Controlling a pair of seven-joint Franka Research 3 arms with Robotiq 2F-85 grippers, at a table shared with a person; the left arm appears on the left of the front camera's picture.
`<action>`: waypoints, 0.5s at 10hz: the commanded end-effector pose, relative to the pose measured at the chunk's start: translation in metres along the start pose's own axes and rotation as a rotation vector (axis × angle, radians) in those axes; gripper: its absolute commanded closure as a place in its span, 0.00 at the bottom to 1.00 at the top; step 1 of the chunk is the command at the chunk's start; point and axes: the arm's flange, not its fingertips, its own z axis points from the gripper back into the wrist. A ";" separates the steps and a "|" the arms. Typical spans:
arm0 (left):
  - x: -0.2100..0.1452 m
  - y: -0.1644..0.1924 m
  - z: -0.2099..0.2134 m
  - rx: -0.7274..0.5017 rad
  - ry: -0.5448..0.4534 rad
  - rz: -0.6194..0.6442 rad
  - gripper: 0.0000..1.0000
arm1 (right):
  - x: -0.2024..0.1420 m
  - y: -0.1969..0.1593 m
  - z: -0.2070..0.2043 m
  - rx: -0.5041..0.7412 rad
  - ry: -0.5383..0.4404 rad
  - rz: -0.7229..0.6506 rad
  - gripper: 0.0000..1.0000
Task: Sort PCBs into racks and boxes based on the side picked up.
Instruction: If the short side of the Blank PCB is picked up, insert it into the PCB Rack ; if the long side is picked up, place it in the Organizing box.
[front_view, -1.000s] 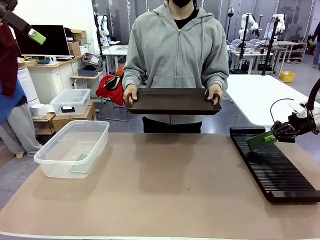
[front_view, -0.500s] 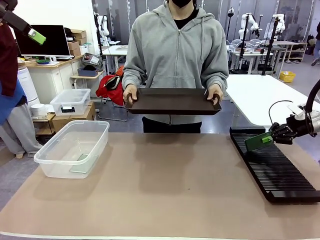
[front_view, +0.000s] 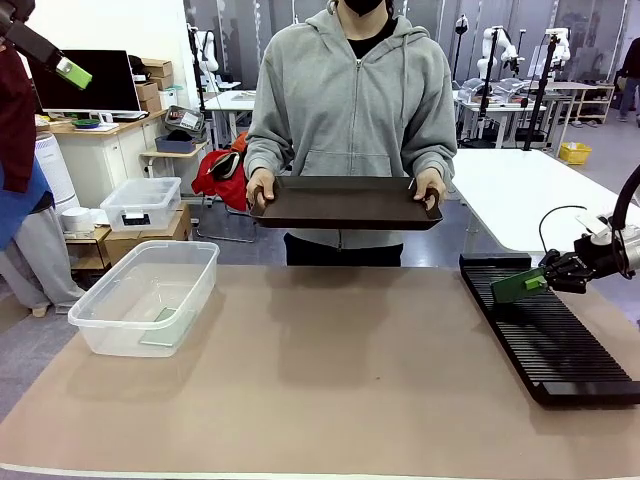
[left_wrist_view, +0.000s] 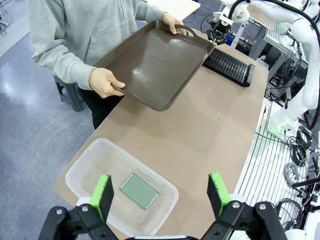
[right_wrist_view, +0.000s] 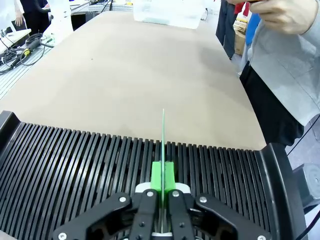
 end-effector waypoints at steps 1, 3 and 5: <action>-0.001 0.000 -0.001 0.005 -0.005 0.004 0.00 | -0.013 0.007 -0.004 0.017 0.038 -0.012 0.98; -0.001 0.000 -0.001 0.005 -0.005 0.004 0.00 | -0.015 0.008 -0.002 0.021 0.048 -0.014 0.98; -0.001 0.000 -0.001 0.005 -0.005 0.004 0.00 | -0.017 0.009 -0.002 0.034 0.063 -0.026 0.80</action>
